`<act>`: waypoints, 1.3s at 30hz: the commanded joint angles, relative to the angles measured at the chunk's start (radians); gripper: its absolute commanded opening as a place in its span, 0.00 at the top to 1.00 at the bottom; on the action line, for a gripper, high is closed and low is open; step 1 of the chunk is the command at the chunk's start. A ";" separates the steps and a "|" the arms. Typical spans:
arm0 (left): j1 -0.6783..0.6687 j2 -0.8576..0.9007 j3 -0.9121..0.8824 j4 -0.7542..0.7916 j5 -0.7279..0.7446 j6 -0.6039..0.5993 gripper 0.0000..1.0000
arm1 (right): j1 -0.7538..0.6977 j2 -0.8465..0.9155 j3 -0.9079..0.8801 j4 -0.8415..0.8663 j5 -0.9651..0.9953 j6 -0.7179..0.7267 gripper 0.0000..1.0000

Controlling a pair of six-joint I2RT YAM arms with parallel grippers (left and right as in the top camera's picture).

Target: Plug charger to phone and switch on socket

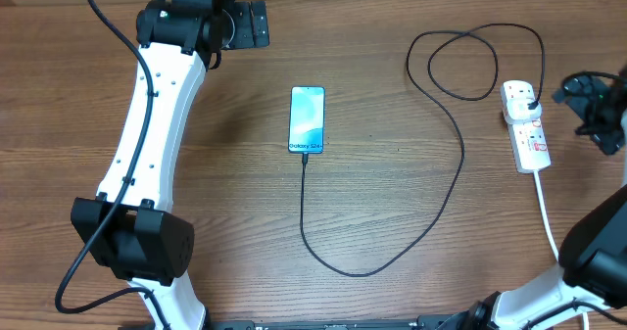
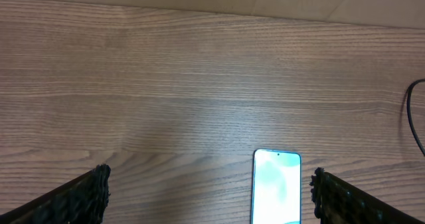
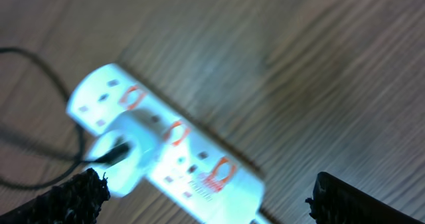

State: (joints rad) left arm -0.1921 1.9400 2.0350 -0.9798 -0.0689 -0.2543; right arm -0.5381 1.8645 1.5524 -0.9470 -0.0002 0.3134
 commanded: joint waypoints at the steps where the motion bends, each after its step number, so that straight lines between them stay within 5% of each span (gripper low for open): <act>1: 0.002 0.003 -0.003 0.001 -0.017 0.015 0.00 | -0.041 0.058 -0.003 0.013 -0.030 -0.004 0.00; 39: 0.002 0.003 -0.003 0.001 -0.017 0.015 0.01 | -0.029 0.246 -0.011 0.072 -0.132 -0.016 0.00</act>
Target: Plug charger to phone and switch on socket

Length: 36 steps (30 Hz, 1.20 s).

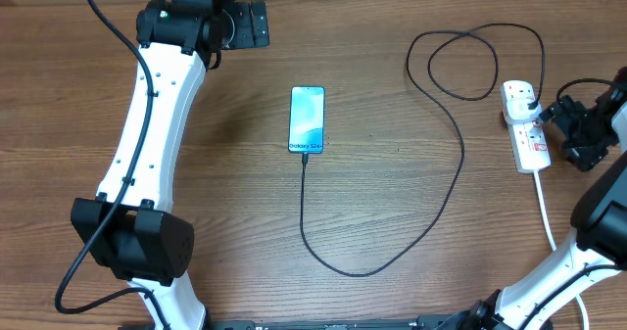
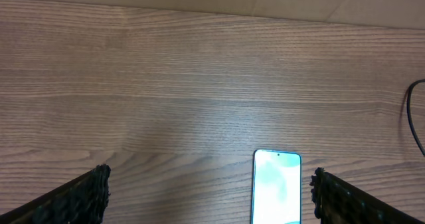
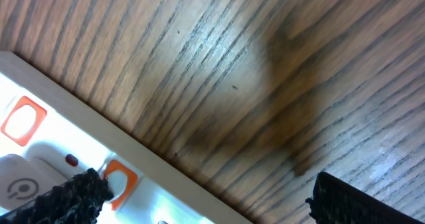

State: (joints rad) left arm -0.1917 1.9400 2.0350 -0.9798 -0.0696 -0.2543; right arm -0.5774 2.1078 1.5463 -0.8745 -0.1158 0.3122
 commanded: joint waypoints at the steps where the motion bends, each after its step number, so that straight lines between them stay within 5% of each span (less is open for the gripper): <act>1: 0.002 0.003 -0.003 0.001 -0.016 0.015 0.00 | 0.011 0.002 -0.005 -0.003 -0.017 -0.014 0.00; 36: 0.002 0.003 -0.003 0.001 -0.016 0.015 0.01 | 0.094 0.015 -0.054 0.013 -0.017 -0.065 0.00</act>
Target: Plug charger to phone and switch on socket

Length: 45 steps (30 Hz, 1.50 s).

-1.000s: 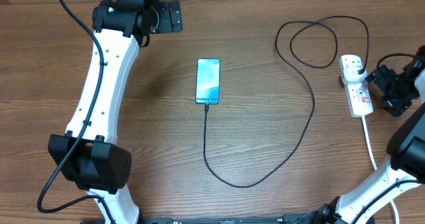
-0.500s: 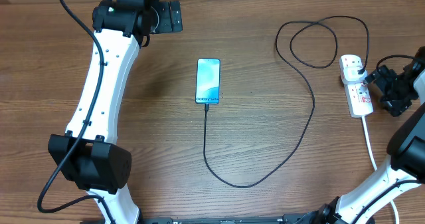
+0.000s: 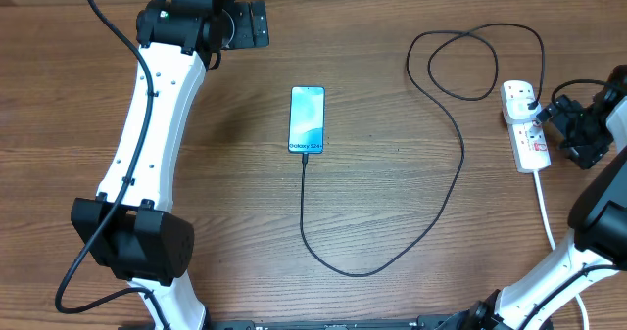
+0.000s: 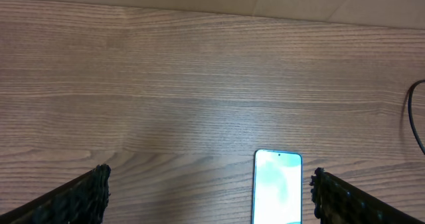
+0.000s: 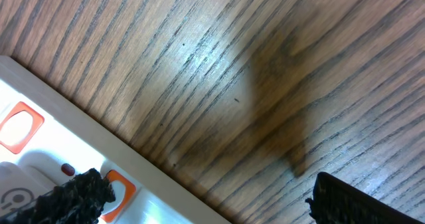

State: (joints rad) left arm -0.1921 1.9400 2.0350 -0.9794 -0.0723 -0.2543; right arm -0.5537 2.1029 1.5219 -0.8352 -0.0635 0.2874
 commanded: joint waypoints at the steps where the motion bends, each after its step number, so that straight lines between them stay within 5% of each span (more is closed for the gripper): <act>1: 0.002 0.003 -0.003 0.000 -0.013 0.015 0.00 | 0.071 0.020 -0.030 -0.026 -0.081 -0.056 0.00; 33: 0.002 0.003 -0.003 0.000 -0.013 0.015 0.01 | 0.071 0.018 -0.005 -0.080 -0.151 -0.079 0.00; 45: 0.002 0.003 -0.003 0.000 -0.013 0.015 0.00 | 0.016 -0.197 0.026 -0.197 -0.063 -0.001 0.00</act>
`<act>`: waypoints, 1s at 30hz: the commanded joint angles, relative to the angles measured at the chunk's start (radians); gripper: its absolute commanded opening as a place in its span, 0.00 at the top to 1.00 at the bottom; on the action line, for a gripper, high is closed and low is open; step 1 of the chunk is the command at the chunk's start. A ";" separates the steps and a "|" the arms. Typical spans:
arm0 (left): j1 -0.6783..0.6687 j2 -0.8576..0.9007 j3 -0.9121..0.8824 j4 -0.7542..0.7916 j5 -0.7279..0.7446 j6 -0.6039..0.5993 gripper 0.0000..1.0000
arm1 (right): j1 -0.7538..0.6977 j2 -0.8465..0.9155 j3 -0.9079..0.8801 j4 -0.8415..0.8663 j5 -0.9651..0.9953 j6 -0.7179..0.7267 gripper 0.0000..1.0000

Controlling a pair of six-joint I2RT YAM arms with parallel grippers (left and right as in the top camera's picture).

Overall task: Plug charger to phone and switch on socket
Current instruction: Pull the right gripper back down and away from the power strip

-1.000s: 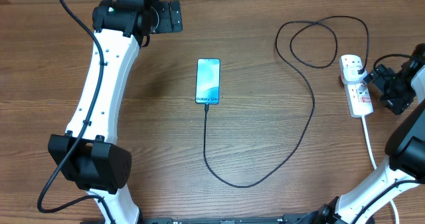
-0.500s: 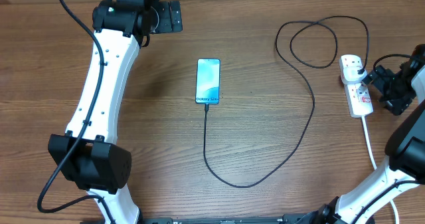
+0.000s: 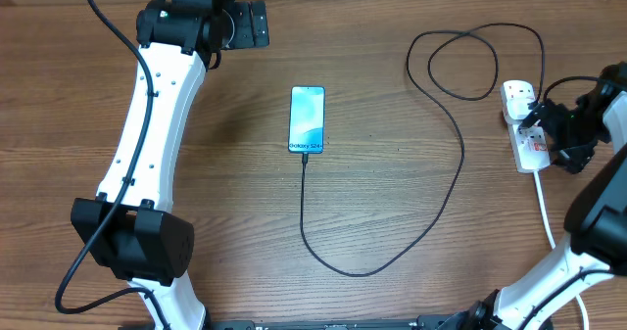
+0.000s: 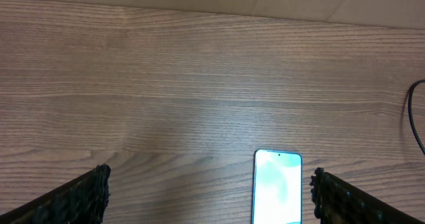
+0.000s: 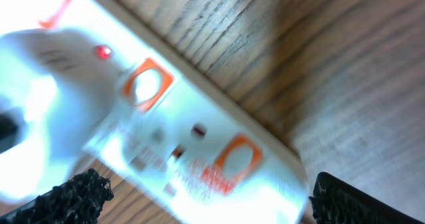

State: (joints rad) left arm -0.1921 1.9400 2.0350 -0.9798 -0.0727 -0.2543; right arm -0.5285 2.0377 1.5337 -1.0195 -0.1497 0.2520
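The phone (image 3: 307,119) lies screen up mid-table, its screen lit, and also shows as the phone (image 4: 277,187) low in the left wrist view. A black charger cable (image 3: 431,222) runs from its lower end in a wide loop to a plug (image 3: 526,97) in the white power strip (image 3: 529,144). My right gripper (image 3: 546,126) is open and low over that strip; the strip (image 5: 199,137), with orange switches and a red dot (image 5: 101,52), fills the space between the fingers (image 5: 80,197). My left gripper (image 3: 245,23) hangs open at the far left with nothing in it.
The strip's white lead (image 3: 547,212) runs toward the front right of the wooden table (image 3: 216,222). The cable's extra loop (image 3: 470,66) lies behind and left of the strip. My left arm (image 3: 147,124) stretches along the left side.
My right gripper has shifted left from beside the strip's right edge to over the strip, which now fills its blurred view. The left arm, phone and cable have not moved.
At first my right gripper was higher, at the table's right edge, seeing the whole strip. Then it was low beside the strip's right side, open, and stayed there. Now it is over the strip's switches. The phone stayed plugged to the cable throughout.
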 commanded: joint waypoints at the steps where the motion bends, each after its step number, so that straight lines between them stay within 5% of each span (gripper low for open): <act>1: 0.002 0.003 -0.003 0.001 -0.013 0.015 0.00 | -0.010 -0.150 0.014 -0.021 0.035 0.037 0.00; 13: 0.002 0.003 -0.003 0.001 -0.013 0.015 0.00 | 0.031 -0.410 -0.006 -0.226 0.034 0.032 0.00; 30: 0.002 0.003 -0.003 0.001 -0.013 0.015 0.01 | 0.381 -0.832 -0.232 -0.404 -0.064 0.149 0.00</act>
State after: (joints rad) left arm -0.1921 1.9400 2.0350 -0.9798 -0.0727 -0.2543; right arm -0.1837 1.2217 1.3151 -1.3777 -0.1623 0.3466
